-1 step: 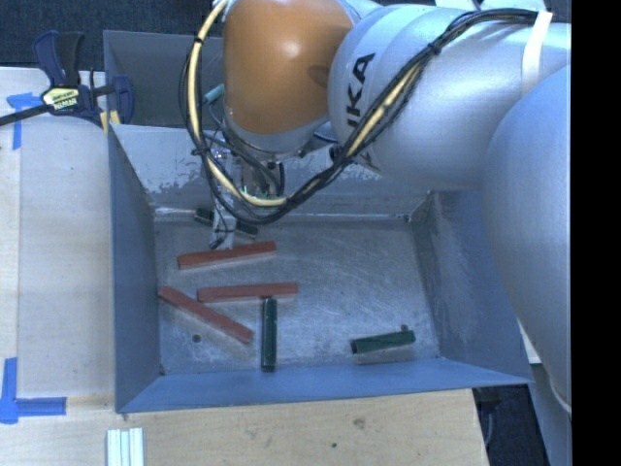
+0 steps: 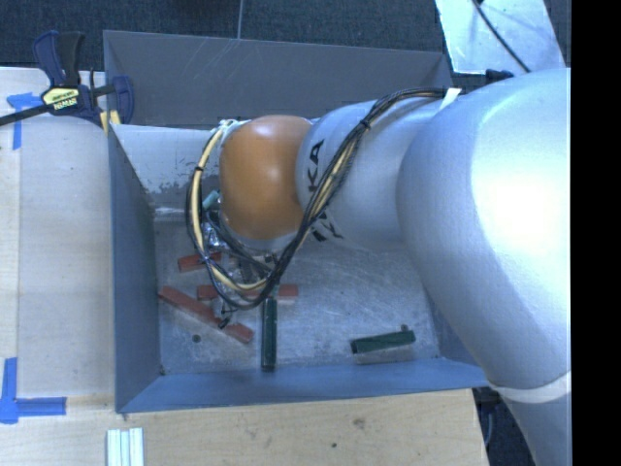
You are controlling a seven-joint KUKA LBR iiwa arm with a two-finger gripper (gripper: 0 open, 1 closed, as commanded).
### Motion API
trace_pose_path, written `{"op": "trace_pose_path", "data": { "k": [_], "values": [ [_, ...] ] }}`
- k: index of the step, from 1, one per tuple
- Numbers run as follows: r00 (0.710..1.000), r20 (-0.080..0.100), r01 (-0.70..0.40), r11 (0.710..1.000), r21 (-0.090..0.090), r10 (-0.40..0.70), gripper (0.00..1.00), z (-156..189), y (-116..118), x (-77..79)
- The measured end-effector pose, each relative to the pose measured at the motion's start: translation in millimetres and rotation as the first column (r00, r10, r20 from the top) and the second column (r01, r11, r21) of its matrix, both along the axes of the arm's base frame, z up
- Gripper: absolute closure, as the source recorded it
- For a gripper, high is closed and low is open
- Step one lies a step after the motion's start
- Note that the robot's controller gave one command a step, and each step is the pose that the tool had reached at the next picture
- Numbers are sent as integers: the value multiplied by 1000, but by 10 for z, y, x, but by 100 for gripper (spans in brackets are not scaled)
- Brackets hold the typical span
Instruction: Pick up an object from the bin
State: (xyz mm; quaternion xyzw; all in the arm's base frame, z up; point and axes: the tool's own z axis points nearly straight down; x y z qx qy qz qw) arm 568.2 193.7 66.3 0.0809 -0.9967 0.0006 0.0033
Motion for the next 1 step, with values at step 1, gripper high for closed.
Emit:
{"op": "trace_pose_path", "data": {
  "k": [1],
  "values": [
    [989,10,149,989,6,-149,0,352,387,-229]
  ]
}}
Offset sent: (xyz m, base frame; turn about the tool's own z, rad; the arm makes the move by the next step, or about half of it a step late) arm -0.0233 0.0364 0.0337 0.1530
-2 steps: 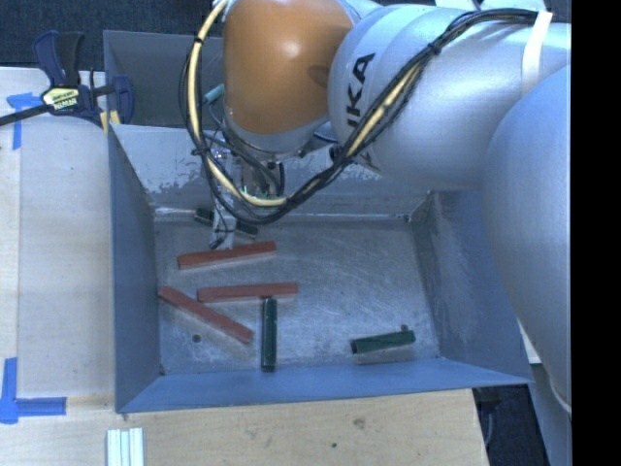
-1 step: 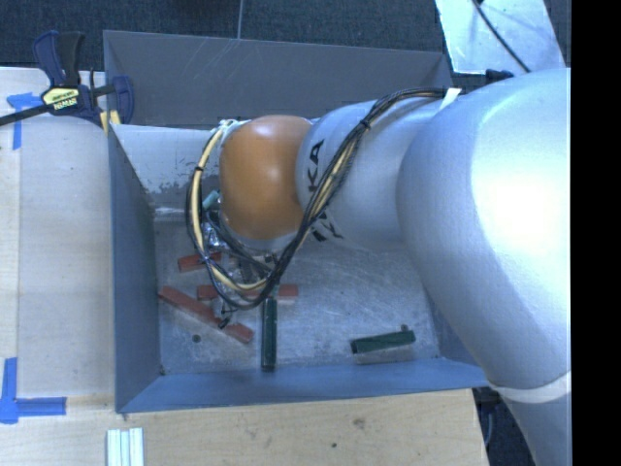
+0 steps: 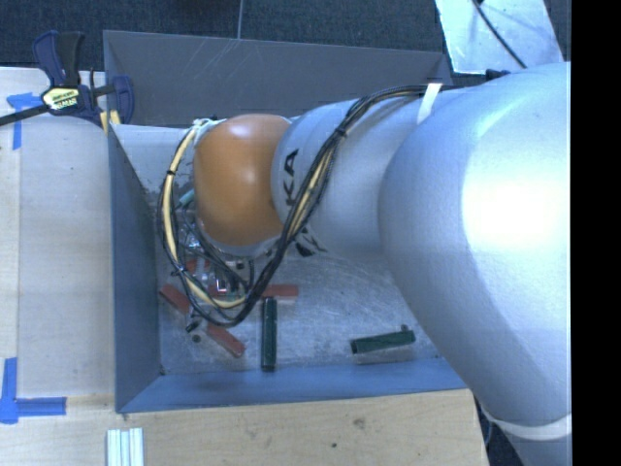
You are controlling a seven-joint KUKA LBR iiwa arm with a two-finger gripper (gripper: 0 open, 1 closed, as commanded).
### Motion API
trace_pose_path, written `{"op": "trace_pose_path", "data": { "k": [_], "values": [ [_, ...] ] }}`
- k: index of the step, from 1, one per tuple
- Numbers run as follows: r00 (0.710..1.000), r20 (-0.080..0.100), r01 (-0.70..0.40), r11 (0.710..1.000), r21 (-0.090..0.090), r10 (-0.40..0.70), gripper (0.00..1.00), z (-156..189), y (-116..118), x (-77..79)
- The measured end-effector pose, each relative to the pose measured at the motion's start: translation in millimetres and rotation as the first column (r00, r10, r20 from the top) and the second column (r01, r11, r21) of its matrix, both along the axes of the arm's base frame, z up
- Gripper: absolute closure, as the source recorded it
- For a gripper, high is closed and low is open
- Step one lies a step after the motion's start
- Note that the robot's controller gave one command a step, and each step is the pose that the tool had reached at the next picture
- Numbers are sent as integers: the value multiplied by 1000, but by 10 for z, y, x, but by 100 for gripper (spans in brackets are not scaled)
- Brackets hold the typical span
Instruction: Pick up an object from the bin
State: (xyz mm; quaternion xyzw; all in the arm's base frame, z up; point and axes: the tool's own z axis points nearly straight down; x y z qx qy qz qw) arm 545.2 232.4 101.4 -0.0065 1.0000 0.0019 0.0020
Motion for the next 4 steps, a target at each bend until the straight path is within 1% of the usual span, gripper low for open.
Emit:
{"op": "trace_pose_path", "data": {
  "k": [1,2,3,4],
  "values": [
    [961,-6,276,961,-5,-276,0,7,-89,-126],
    [838,-4,545,838,-3,-545,0,-307,-92,-97],
    [839,-2,544,839,-1,-544,0,-297,-89,-86],
    [839,4,545,839,6,-545,100,-259,-84,-57]
  ]
}}
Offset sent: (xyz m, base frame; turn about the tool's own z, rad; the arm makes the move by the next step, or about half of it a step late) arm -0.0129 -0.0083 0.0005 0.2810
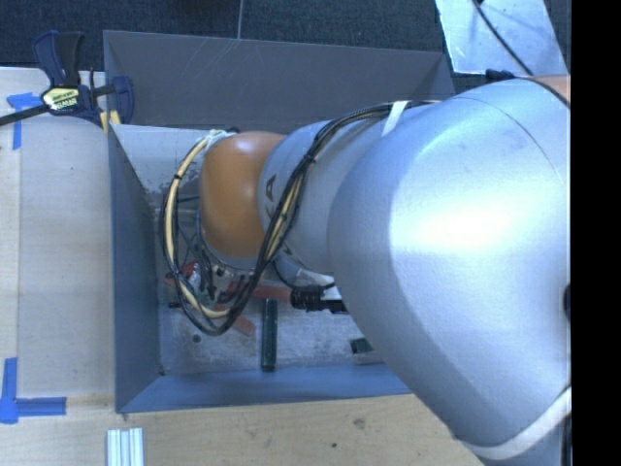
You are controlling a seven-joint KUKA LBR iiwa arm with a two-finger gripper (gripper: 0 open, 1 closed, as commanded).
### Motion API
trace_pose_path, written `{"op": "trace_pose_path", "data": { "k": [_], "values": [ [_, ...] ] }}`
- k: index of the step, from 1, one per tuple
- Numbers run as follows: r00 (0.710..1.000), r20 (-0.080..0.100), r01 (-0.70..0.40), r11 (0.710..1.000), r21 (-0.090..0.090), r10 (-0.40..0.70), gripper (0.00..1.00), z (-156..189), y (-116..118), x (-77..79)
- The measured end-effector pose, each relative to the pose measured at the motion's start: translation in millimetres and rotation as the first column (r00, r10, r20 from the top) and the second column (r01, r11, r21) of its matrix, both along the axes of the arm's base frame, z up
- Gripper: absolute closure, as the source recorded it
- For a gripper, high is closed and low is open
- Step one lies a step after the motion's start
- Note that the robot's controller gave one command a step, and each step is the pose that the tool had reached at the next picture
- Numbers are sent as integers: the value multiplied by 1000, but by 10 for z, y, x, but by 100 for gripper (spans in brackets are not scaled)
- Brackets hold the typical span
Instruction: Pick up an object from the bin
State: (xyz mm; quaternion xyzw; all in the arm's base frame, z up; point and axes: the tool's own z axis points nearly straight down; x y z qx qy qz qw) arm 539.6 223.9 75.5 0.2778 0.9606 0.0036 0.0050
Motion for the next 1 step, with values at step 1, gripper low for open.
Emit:
{"op": "trace_pose_path", "data": {
  "k": [1],
  "values": [
    [1000,-3,-2,1000,-1,2,100,970,0,24]
  ]
}}
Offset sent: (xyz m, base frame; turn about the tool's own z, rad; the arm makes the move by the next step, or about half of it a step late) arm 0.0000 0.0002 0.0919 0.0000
